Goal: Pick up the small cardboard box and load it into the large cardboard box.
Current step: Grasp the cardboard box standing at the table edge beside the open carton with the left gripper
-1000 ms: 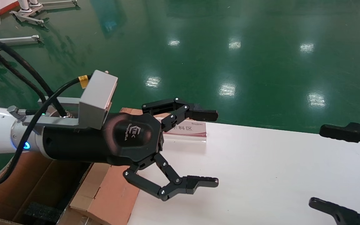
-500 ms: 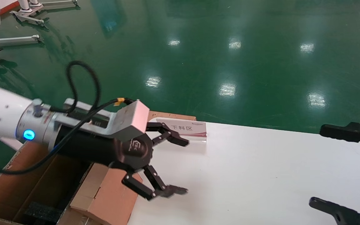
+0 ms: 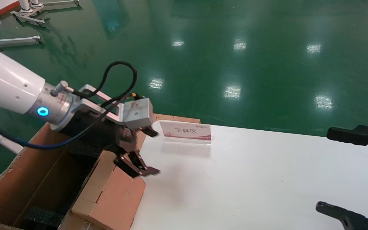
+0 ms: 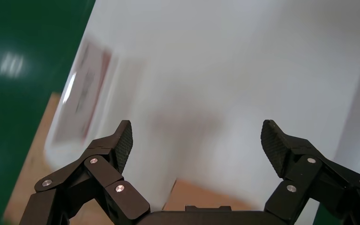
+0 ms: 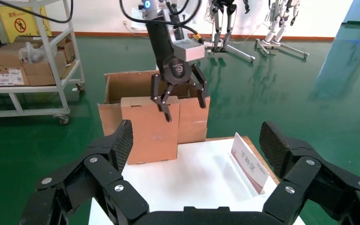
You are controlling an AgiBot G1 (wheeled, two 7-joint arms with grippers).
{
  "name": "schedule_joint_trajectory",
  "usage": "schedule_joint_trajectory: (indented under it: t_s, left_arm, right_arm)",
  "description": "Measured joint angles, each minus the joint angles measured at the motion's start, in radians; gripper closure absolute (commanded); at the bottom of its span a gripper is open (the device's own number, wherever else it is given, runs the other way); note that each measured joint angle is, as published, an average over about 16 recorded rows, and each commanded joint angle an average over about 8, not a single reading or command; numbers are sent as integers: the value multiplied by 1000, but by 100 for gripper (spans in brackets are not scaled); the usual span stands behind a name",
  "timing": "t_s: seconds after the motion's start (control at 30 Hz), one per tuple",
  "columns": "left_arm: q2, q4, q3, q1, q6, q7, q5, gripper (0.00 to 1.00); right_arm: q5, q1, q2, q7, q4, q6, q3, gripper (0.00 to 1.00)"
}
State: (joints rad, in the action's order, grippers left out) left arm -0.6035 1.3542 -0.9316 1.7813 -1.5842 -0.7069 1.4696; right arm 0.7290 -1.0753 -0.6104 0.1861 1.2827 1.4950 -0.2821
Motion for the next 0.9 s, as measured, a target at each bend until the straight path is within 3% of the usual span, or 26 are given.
schedule_joint_trajectory:
  t_s: [0.37, 0.9]
  left_arm:
    - [-58, 2, -357, 245, -6, -242, 93, 0]
    - [-168, 0, -844, 504, 4, -582, 17, 0]
  right_arm:
    - [-1, 0, 0, 0, 0, 0, -1, 0]
    - [-1, 0, 1, -1, 0, -1, -2, 0]
